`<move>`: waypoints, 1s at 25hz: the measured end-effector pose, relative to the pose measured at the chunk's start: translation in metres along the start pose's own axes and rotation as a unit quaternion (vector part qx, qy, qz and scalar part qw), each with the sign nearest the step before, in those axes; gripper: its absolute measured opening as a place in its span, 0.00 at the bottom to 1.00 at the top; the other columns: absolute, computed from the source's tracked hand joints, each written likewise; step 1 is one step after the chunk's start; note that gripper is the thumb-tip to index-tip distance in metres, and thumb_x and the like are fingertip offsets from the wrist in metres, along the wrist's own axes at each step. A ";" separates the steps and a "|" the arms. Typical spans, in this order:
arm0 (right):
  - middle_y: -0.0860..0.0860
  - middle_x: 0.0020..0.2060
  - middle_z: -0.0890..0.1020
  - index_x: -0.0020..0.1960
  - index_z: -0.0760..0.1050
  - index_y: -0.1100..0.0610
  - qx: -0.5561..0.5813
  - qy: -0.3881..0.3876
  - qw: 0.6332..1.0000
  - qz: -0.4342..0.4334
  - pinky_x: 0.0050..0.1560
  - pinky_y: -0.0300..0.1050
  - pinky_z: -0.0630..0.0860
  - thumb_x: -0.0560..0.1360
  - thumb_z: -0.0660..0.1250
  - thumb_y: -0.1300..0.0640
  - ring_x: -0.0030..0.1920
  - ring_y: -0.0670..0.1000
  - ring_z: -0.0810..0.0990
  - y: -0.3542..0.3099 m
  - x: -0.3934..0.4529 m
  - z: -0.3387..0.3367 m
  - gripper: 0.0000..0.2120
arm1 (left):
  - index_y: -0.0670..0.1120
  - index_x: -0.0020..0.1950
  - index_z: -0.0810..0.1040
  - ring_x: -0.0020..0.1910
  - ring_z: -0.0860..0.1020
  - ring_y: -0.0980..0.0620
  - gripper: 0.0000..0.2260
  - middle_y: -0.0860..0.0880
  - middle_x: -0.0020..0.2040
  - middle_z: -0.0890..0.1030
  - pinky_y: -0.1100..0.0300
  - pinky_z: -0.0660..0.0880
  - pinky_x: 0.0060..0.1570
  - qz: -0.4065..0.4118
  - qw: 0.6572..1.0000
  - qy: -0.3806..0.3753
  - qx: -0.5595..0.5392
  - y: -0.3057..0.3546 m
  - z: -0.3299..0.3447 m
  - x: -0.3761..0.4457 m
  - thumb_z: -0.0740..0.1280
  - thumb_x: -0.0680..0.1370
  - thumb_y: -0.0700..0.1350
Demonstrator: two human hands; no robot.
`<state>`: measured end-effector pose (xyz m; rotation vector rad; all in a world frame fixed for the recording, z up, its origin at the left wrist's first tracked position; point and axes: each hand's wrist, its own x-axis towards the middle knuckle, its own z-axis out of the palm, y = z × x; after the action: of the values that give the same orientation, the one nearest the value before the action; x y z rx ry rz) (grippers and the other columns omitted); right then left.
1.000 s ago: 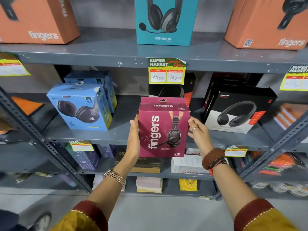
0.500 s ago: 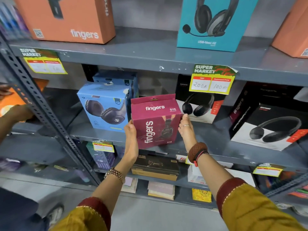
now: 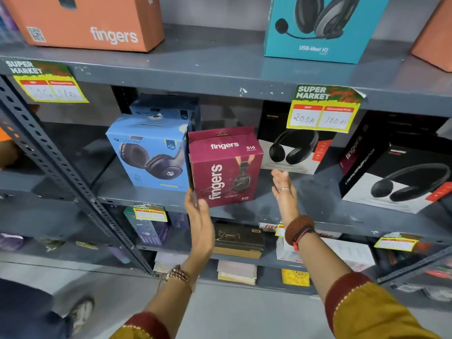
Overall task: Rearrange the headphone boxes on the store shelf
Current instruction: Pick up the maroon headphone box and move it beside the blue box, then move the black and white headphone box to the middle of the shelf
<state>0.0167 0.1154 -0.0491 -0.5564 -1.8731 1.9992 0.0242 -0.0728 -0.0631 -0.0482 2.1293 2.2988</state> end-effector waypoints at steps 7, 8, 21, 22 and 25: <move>0.55 0.69 0.71 0.68 0.67 0.60 -0.025 0.081 0.996 0.010 0.70 0.43 0.62 0.80 0.47 0.46 0.70 0.51 0.68 0.018 -0.038 -0.121 0.25 | 0.48 0.79 0.48 0.78 0.54 0.54 0.26 0.51 0.80 0.52 0.63 0.52 0.73 -0.044 0.995 -0.077 0.054 -0.028 0.068 -0.045 0.49 0.83 0.52; 0.56 0.69 0.72 0.68 0.67 0.61 -0.024 0.094 0.995 0.008 0.70 0.43 0.62 0.80 0.47 0.47 0.69 0.51 0.68 0.017 -0.041 -0.145 0.25 | 0.48 0.79 0.48 0.78 0.53 0.54 0.26 0.50 0.81 0.51 0.62 0.51 0.74 -0.037 0.994 -0.088 0.059 -0.028 0.083 -0.047 0.49 0.83 0.52; 0.53 0.69 0.72 0.67 0.68 0.54 -0.015 0.192 0.981 -0.016 0.73 0.54 0.63 0.76 0.58 0.43 0.68 0.51 0.70 -0.029 -0.005 -0.414 0.24 | 0.48 0.79 0.51 0.78 0.54 0.54 0.25 0.53 0.80 0.54 0.66 0.50 0.69 -0.025 0.987 -0.145 0.069 -0.014 0.328 -0.105 0.48 0.83 0.54; 0.53 0.70 0.71 0.68 0.67 0.54 -0.019 0.183 0.983 -0.015 0.73 0.54 0.62 0.77 0.58 0.45 0.69 0.50 0.69 -0.033 0.003 -0.420 0.23 | 0.48 0.79 0.51 0.78 0.54 0.55 0.25 0.53 0.80 0.54 0.66 0.50 0.69 -0.028 0.986 -0.148 0.072 -0.012 0.338 -0.103 0.48 0.83 0.54; 0.54 0.72 0.66 0.72 0.62 0.57 -0.014 0.146 0.989 -0.011 0.74 0.47 0.60 0.77 0.61 0.50 0.72 0.50 0.65 -0.045 0.028 -0.433 0.26 | 0.47 0.79 0.54 0.78 0.56 0.53 0.26 0.50 0.80 0.57 0.59 0.52 0.75 -0.031 0.984 -0.155 0.078 -0.011 0.365 -0.083 0.57 0.82 0.50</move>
<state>0.2098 0.5061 -0.0283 -0.7846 -1.7224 1.7701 0.1013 0.2929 -0.0442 0.2262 2.1021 1.9469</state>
